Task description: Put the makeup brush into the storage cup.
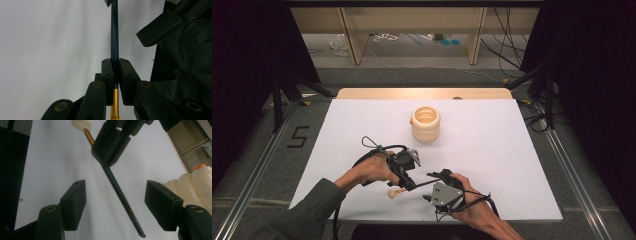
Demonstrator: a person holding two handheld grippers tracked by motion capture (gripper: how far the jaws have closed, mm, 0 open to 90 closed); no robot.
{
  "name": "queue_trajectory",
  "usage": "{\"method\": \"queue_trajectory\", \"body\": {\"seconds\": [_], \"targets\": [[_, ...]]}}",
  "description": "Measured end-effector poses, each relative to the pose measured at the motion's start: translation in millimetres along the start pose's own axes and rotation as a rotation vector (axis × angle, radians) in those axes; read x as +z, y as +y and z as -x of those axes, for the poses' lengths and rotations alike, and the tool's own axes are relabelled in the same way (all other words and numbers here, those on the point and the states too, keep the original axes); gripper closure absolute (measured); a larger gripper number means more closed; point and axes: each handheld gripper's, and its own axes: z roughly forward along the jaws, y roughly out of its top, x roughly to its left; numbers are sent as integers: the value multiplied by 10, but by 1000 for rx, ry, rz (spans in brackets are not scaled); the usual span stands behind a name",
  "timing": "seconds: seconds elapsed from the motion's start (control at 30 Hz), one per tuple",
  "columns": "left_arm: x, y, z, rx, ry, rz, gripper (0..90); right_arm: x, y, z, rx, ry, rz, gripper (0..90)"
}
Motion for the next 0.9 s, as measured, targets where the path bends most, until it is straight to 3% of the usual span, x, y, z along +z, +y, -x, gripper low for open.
{"method": "queue_trajectory", "body": {"seconds": [0.1,0.2,0.27,0.33,0.4,0.43,0.47,0.5,0.6,0.63,0.67,0.7,0.73,0.77,0.83,0.9], "targets": [[6,8,-4,1,-4,-8,828,19,9,4,-7,-1,1,381],[-8,18,-24,43,-5,-49,828,36,12,17,-39,0,-11,403],[6,19,-2,11,-6,-27,828,46,20,-2,-28,-1,-19,419],[-16,28,-21,50,-3,-59,829,59,30,-8,-45,4,-20,434],[-8,28,-5,31,1,-44,829,65,32,-16,-51,16,-24,443],[6,25,18,7,-7,-27,829,70,43,25,-143,-14,-44,455],[6,25,18,7,-7,-27,829,74,51,26,-167,-28,-47,461],[-3,24,12,14,-7,-35,828,76,60,25,-186,-32,-48,467],[-5,21,15,14,-7,-34,828,83,77,-12,-180,-26,-66,486],[-5,21,17,13,-7,-33,828,94,82,4,-217,-30,-59,489],[-4,21,20,11,-7,-32,828,98,85,-3,-210,-31,-63,495],[-24,28,-2,48,-9,-66,828,98,82,-23,-180,-32,-74,501],[-22,29,1,47,-10,-65,828,100,84,-30,-176,-36,-79,506],[-3,27,25,14,-11,-37,829,107,90,-20,-195,-30,-76,509],[8,27,39,0,-12,-25,829,112,94,-26,-191,-28,-78,514],[-14,39,12,51,-9,-69,828,118,109,-34,-191,-37,-81,526]]}}
